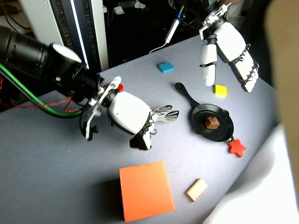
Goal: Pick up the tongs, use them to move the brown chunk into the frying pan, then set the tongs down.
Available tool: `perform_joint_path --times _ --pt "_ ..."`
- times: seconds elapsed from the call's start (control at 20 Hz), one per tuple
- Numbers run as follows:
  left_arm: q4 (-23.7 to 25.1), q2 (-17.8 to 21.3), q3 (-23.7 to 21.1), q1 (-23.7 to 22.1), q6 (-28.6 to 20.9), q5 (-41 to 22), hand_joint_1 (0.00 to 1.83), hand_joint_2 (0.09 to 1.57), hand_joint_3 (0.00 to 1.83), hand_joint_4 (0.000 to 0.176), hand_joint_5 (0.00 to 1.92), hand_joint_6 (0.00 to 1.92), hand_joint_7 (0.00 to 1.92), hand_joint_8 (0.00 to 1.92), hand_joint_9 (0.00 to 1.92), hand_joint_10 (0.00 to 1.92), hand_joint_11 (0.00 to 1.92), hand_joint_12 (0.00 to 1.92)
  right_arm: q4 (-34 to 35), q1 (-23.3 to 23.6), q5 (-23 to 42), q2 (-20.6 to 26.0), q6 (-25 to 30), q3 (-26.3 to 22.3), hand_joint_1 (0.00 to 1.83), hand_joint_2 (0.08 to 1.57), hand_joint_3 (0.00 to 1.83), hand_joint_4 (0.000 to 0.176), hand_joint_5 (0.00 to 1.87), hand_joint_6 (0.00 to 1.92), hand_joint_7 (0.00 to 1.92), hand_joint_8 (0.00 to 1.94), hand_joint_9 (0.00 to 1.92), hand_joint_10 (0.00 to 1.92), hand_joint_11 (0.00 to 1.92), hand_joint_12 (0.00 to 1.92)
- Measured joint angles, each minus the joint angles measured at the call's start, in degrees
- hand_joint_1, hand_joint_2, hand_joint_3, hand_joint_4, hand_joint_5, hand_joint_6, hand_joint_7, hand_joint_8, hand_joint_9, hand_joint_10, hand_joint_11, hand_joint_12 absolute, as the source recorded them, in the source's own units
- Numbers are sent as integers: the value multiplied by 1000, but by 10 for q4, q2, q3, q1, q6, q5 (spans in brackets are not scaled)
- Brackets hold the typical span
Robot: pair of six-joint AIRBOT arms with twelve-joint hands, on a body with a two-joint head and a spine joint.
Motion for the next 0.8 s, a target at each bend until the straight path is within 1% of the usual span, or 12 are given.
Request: perform_joint_path --times 0.05,0.1,0.15,0.2,0.3,0.35,0.4,0.5,0.55,0.65,0.75,0.8 --pt "-4 0 -6 0 1 -1 0 1175 3 0 6 0 26 0 2 0 2 1 -6 -3 -2 0 0 0 520 1237 0 0 745 286 945 216 790 790 489 1502" --pt "-4 0 -13 0 7 -5 0 1172 1 0 0 0 23 0 0 0 0 0 -11 -8 -2 0 2 0 501 1230 0 0 731 229 934 140 779 704 463 1429" --pt "-2 0 -19 1 14 -7 0 1170 0 0 0 0 31 4 5 2 0 0 -14 -12 0 0 1 0 481 1226 0 0 681 177 890 82 729 609 398 1373" --pt "1 0 -27 5 16 -7 0 1170 0 0 0 0 27 2 0 0 0 0 -13 -18 3 0 1 0 408 1227 0 0 618 132 815 35 648 517 284 1359" --pt "-1 0 -35 9 23 -7 0 1177 3 0 8 3 35 5 4 1 0 0 -14 -22 7 2 1 0 328 1188 0 0 580 88 735 2 578 384 122 1395" --pt "6 0 -38 14 29 -7 0 1176 3 0 8 3 32 3 3 1 0 0 -14 -22 7 5 1 0 299 1174 0 0 553 72 688 0 530 337 52 1407" --pt "11 0 -40 17 30 -6 0 1177 3 0 4 1 23 0 0 0 0 0 -14 -22 7 6 1 0 269 1155 0 0 488 42 601 0 459 289 10 1379" --pt "19 0 -41 18 46 -5 0 1191 8 0 25 9 34 5 12 5 3 1 -14 -22 7 9 1 0 231 1114 0 0 352 3 423 0 326 207 0 1214" --pt "23 0 -45 19 48 -3 0 1195 9 0 10 2 34 4 10 4 0 0 -14 -22 8 12 1 -2 188 1099 0 0 301 2 369 0 292 177 0 1113" --pt "29 -7 -46 27 48 6 0 1193 7 0 0 0 35 4 9 3 0 0 -16 -23 7 19 1 -9 181 1077 0 0 255 2 318 1 254 127 0 996" --pt "37 -9 -48 34 48 14 0 1194 7 0 1 0 33 3 6 1 0 0 -17 -23 6 26 0 -15 205 1051 0 0 222 0 295 0 250 59 0 926" --pt "40 -9 -48 34 49 16 0 1192 6 0 0 0 28 0 0 0 0 0 -17 -24 7 31 0 -20 199 1046 0 0 192 0 265 1 233 41 0 854"
